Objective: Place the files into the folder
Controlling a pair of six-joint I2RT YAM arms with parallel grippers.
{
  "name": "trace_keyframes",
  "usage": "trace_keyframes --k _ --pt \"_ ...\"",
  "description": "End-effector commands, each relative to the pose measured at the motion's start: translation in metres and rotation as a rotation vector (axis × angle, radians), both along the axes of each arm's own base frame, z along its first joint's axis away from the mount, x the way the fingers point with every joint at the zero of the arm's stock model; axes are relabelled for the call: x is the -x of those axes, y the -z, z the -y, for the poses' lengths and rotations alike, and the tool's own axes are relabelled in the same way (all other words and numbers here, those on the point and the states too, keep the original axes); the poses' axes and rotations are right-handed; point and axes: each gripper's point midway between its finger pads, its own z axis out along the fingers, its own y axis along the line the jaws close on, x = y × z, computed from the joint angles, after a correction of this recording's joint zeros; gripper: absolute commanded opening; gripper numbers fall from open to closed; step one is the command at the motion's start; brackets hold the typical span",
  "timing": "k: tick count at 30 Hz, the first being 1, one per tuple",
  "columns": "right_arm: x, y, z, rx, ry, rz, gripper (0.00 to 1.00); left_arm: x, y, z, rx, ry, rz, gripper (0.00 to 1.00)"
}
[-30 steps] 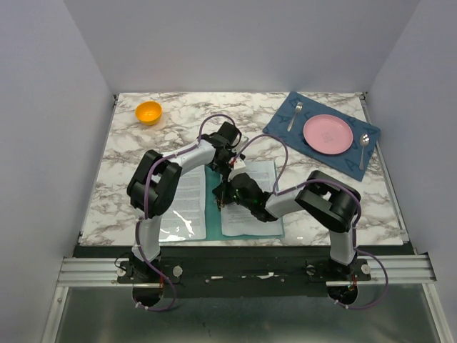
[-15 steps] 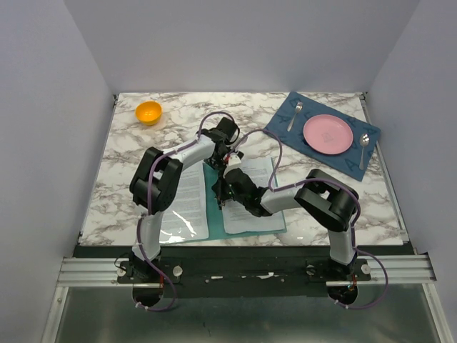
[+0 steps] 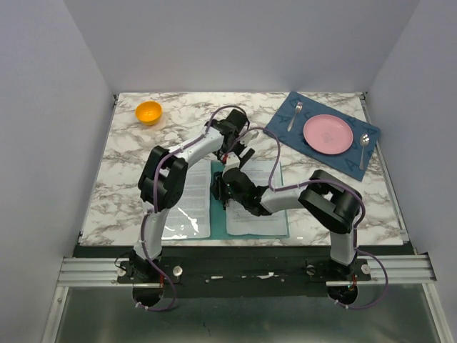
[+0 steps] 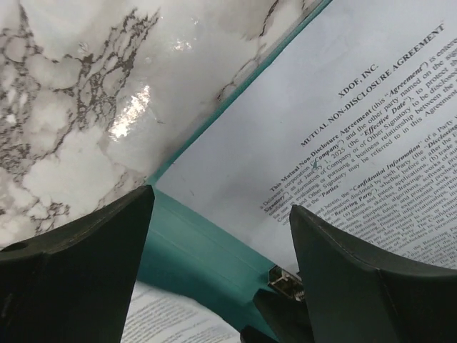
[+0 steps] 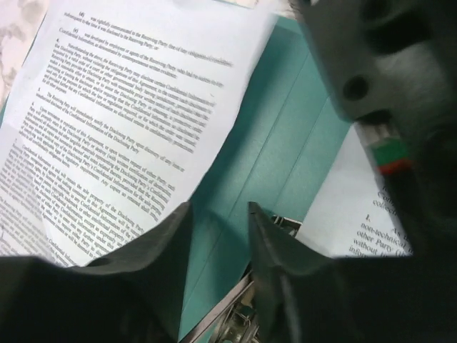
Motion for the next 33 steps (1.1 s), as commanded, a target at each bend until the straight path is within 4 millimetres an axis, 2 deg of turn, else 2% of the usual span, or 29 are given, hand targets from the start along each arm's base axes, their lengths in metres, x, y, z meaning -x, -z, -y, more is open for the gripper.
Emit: trace_keyframes --k 1,2,4,5,7,8,9,11,12,14,15,19,20,22,23,26,28,33 --pt "-0.008 -0.008 0.013 0.084 0.060 0.020 0.49 0.000 -0.075 0.002 0.081 0.011 0.083 0.98" --pt "-0.011 -0.012 0.012 0.083 0.069 0.024 0.50 0.000 -0.099 -0.001 0.108 0.008 0.125 0.99" --pt "-0.013 -0.014 0.016 0.099 0.088 0.028 0.50 0.005 -0.117 -0.012 0.118 -0.006 0.147 0.99" --pt "-0.013 -0.015 0.016 0.099 0.093 0.030 0.50 0.006 -0.138 -0.022 0.141 -0.022 0.187 0.99" --pt "-0.015 -0.019 0.016 0.097 0.095 0.035 0.50 0.016 -0.142 -0.038 0.121 -0.034 0.194 0.99" --pt "-0.016 -0.021 0.015 0.092 0.096 0.037 0.50 0.020 -0.154 -0.048 0.124 -0.044 0.223 0.99" --pt "-0.016 -0.023 0.013 0.084 0.089 0.041 0.50 0.030 -0.143 -0.059 0.096 -0.052 0.196 0.99" --pt "-0.017 -0.027 0.011 0.077 0.087 0.046 0.49 0.040 -0.142 -0.079 0.061 -0.076 0.207 0.99" --pt "-0.017 -0.032 0.010 0.063 0.084 0.052 0.48 0.050 -0.122 -0.094 0.024 -0.091 0.162 0.99" --pt "-0.016 -0.036 0.008 0.046 0.078 0.052 0.46 0.060 -0.111 -0.108 -0.005 -0.107 0.146 0.99" --pt "-0.016 -0.038 0.008 0.039 0.080 0.054 0.44 0.069 -0.095 -0.116 -0.031 -0.115 0.106 0.99" --pt "-0.011 -0.043 0.007 0.002 0.065 0.060 0.42 0.084 -0.063 -0.121 -0.066 -0.132 0.015 0.99" --pt "-0.008 -0.038 0.011 0.008 0.063 0.055 0.42 0.084 -0.054 -0.122 -0.083 -0.143 -0.010 0.99" --pt "-0.007 -0.045 0.014 -0.023 0.071 0.064 0.41 0.083 -0.047 -0.126 -0.115 -0.166 -0.020 0.99" --pt "-0.003 -0.040 0.019 -0.017 0.068 0.059 0.41 0.083 -0.041 -0.127 -0.126 -0.170 -0.035 0.99" --pt "0.001 -0.048 0.022 -0.057 0.066 0.072 0.41 0.082 -0.035 -0.125 -0.128 -0.182 -0.051 0.99" --pt "0.007 -0.046 0.027 -0.070 0.059 0.069 0.41 0.081 -0.032 -0.123 -0.125 -0.188 -0.060 0.99" --pt "0.014 -0.056 0.036 -0.116 0.065 0.076 0.41 0.079 -0.009 -0.119 -0.147 -0.188 -0.102 0.99"
